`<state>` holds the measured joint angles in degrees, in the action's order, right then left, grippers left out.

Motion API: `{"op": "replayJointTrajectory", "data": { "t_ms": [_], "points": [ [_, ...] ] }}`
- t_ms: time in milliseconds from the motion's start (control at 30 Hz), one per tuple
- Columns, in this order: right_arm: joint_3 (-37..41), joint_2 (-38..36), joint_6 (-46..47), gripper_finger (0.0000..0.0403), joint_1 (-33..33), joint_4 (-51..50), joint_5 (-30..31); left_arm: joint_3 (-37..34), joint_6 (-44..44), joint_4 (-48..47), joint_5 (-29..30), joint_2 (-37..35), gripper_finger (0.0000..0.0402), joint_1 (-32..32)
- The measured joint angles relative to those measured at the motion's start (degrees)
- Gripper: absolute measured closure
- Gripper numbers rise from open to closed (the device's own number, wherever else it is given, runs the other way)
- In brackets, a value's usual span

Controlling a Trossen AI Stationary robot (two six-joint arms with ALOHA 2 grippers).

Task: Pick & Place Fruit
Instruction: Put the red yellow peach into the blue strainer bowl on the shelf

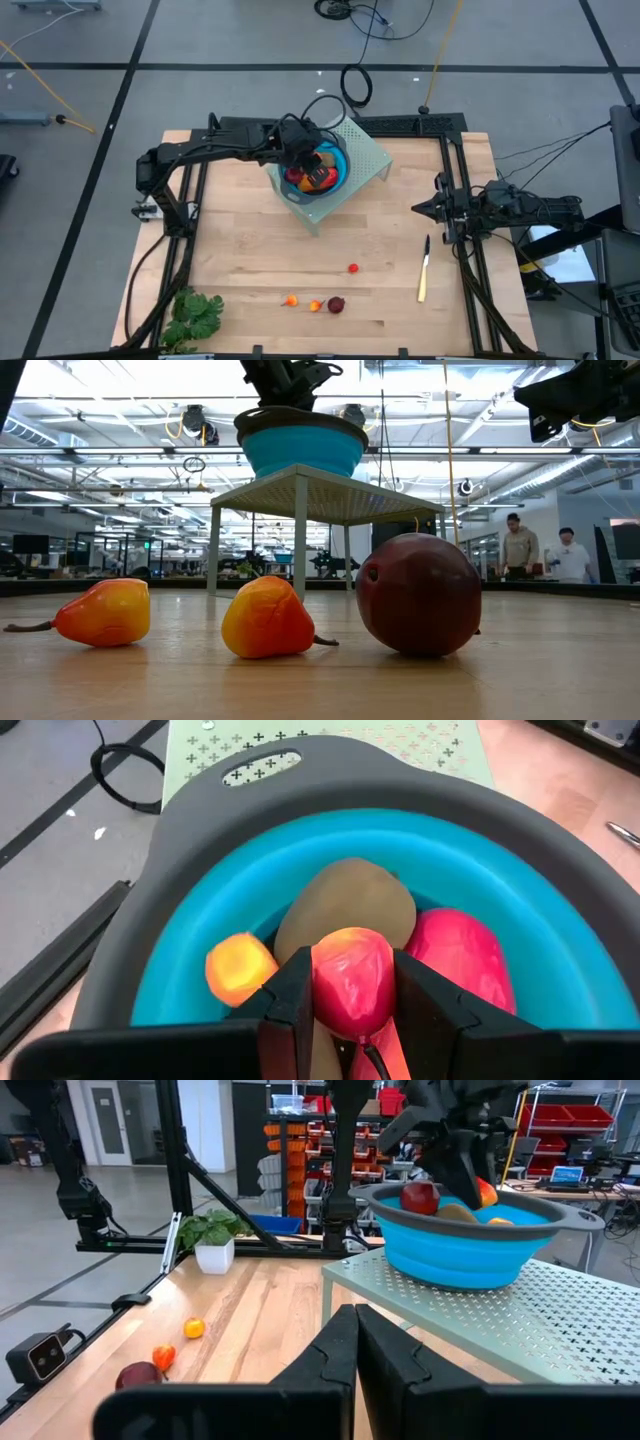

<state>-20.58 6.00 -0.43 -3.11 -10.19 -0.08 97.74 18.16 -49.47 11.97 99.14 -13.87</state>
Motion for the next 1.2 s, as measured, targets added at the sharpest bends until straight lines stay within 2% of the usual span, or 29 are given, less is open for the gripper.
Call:
{"op": "replayJointTrajectory", "data": {
  "t_ms": [200, 1000, 1200],
  "points": [
    [0.0, 0.0, -0.1, 0.0403, 0.0, 0.0, 0.0, 0.0, 0.7, 0.0, -0.4, -0.2, 0.0289, 0.0],
    [0.0, 0.0, -0.2, 0.0403, 0.0, 0.0, 0.0, 0.0, -0.1, -0.4, -0.5, -0.6, 0.0202, 0.0],
    [0.0, 0.0, -0.2, 0.0403, 0.0, 0.0, 0.0, 0.0, 0.4, 0.2, -0.1, -5.2, 0.0208, 0.0]
  ]
}}
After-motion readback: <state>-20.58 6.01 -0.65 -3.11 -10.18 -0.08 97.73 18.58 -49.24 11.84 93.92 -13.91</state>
